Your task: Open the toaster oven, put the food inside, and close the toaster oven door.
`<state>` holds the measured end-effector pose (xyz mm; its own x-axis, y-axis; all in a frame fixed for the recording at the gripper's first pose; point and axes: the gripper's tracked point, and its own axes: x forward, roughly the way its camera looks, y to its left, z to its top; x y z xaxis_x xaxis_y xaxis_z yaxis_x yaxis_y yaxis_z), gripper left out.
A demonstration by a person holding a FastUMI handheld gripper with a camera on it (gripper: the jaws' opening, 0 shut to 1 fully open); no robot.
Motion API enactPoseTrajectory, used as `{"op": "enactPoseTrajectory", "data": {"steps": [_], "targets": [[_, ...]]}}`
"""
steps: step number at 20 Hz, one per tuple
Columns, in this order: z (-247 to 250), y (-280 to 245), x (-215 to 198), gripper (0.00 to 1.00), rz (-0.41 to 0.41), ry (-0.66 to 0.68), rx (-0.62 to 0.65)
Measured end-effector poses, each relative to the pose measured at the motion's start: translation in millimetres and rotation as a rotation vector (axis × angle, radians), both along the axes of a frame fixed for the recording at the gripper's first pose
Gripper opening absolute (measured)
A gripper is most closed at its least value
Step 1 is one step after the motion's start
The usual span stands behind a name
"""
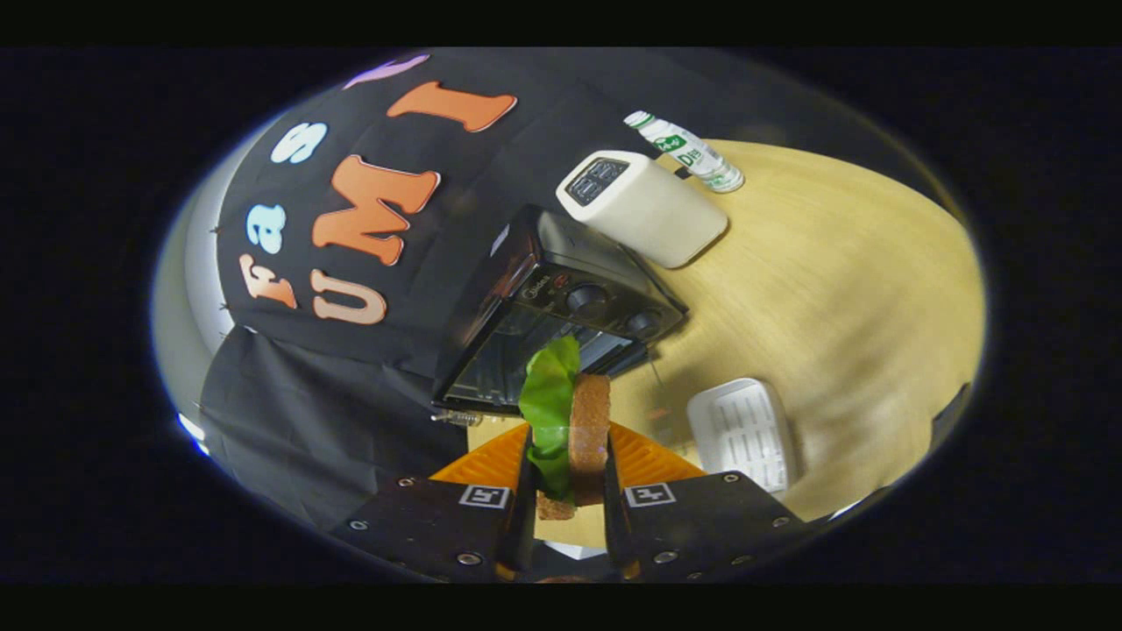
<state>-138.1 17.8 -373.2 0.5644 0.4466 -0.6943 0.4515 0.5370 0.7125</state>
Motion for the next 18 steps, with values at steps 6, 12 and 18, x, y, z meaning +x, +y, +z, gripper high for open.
{"op": "enactPoseTrajectory", "data": {"steps": [6, 12, 18], "targets": [[-18.7, 54.3, 52.8, 0.33, -0.053, -0.028, 0.076], [-41.3, 84.3, 90.7, 0.33, -0.121, -0.039, 0.108], [-61.5, 93.0, 125.2, 0.33, -0.213, -0.063, 0.106]]}}
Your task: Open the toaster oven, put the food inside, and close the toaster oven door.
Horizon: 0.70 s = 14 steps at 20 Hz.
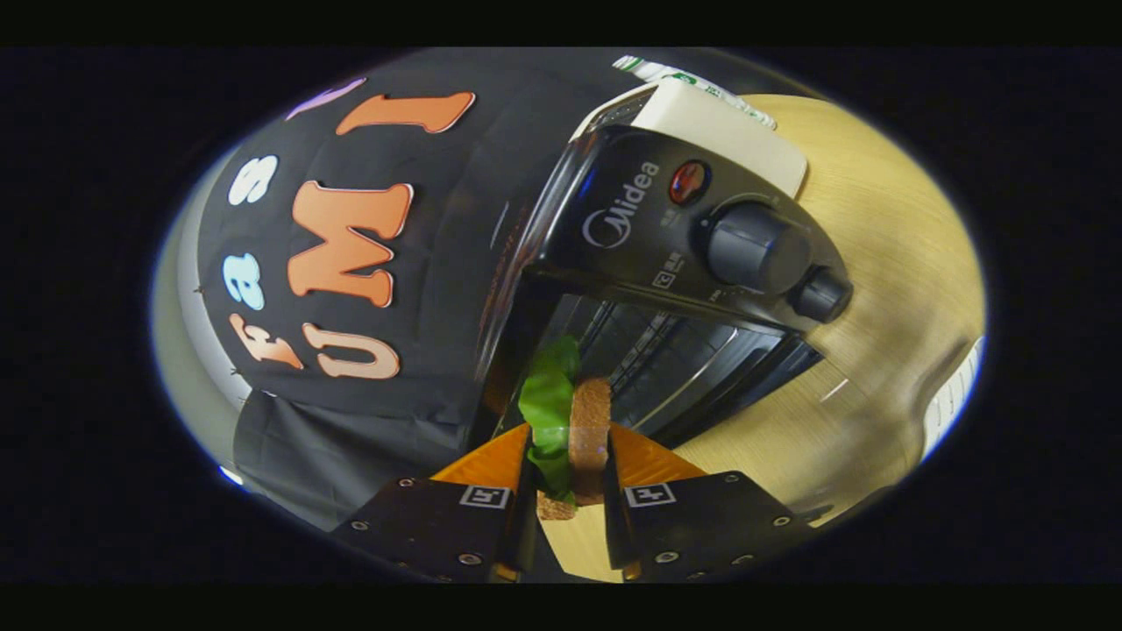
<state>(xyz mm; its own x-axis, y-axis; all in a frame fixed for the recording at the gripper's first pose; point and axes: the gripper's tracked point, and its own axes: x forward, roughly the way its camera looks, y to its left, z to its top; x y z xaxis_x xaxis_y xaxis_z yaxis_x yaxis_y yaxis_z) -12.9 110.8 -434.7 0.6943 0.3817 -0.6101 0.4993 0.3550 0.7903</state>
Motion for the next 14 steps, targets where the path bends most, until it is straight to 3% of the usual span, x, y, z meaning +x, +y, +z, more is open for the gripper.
{"op": "enactPoseTrajectory", "data": {"steps": [12, 14], "targets": [[-38.4, 15.3, 24.9, 0.33, -0.063, -0.023, -0.083], [-42.8, 14.0, 22.0, 0.38, -0.059, 0.003, -0.099]]}}
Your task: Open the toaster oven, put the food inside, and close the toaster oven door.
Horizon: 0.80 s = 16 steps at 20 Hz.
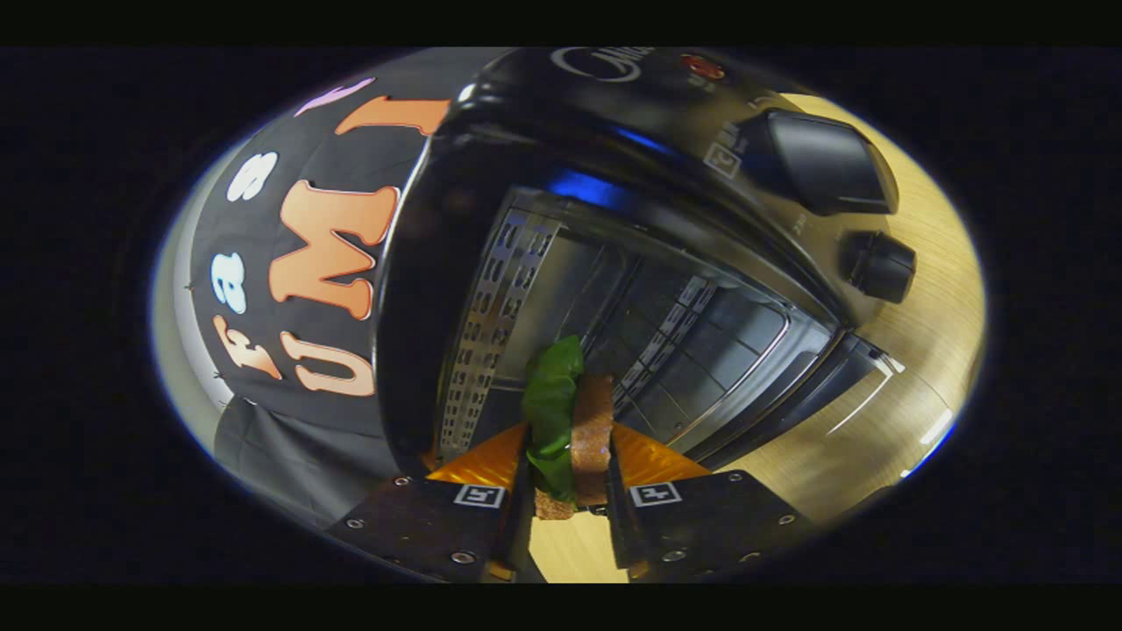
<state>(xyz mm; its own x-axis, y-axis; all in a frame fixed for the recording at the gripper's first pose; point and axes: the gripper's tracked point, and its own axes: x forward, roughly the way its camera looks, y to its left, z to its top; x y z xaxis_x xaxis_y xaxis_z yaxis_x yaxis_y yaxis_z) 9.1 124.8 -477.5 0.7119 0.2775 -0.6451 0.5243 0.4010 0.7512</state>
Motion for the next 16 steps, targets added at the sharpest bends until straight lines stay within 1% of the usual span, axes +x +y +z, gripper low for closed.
{"op": "enactPoseTrajectory", "data": {"steps": [2, 3, 4, 7, 8, 10, 13, 16], "targets": [[-3.5, 3.7, -3.5, 0.51, 0.030, 0.033, -0.015], [2.1, 2.5, -10.6, 0.58, 0.059, 0.042, -0.034], [0.8, 3.7, -16.2, 0.62, 0.096, 0.068, -0.064], [-4.3, 7.7, -41.6, 0.89, 0.229, 0.173, -0.131], [-5.7, 10.7, -47.8, 0.98, 0.258, 0.181, -0.144], [0.9, 9.4, -55.8, 0.98, 0.286, 0.168, -0.169], [13.1, 10.2, -74.1, 0.98, 0.333, 0.180, -0.169], [19.5, 7.2, -102.4, 0.98, 0.426, 0.197, -0.230]]}}
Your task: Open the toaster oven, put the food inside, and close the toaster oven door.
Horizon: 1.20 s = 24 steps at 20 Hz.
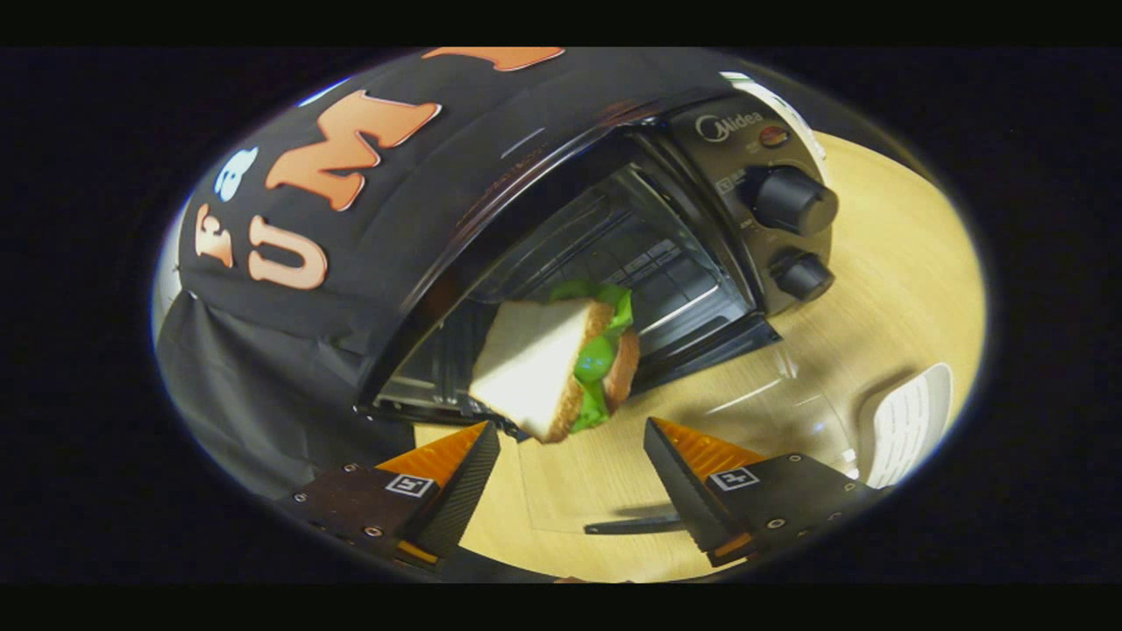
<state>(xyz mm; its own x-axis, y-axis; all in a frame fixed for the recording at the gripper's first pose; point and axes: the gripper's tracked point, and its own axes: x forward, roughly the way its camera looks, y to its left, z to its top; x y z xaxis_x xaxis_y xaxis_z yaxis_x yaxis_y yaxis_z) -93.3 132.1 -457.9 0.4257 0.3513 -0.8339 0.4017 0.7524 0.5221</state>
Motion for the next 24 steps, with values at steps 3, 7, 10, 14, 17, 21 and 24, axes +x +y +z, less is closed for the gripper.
{"op": "enactPoseTrajectory", "data": {"steps": [3, 7, 10, 14, 17, 21, 24], "targets": [[5.4, -0.9, -35.9, 0.98, 0.133, 0.014, -0.071], [9.0, 0.8, -89.2, 0.98, 0.297, 0.033, -0.172], [2.8, 5.1, -123.4, 0.97, 0.365, 0.080, -0.201], [-17.4, 1.6, -153.9, 0.98, 0.441, 0.146, -0.251], [-34.4, 0.5, -151.9, 0.97, 0.496, 0.143, -0.299], [-39.2, 10.8, -137.9, 0.95, 0.466, 0.144, -0.292], [-30.2, 10.2, -131.8, 0.95, 0.445, 0.123, -0.290]]}}
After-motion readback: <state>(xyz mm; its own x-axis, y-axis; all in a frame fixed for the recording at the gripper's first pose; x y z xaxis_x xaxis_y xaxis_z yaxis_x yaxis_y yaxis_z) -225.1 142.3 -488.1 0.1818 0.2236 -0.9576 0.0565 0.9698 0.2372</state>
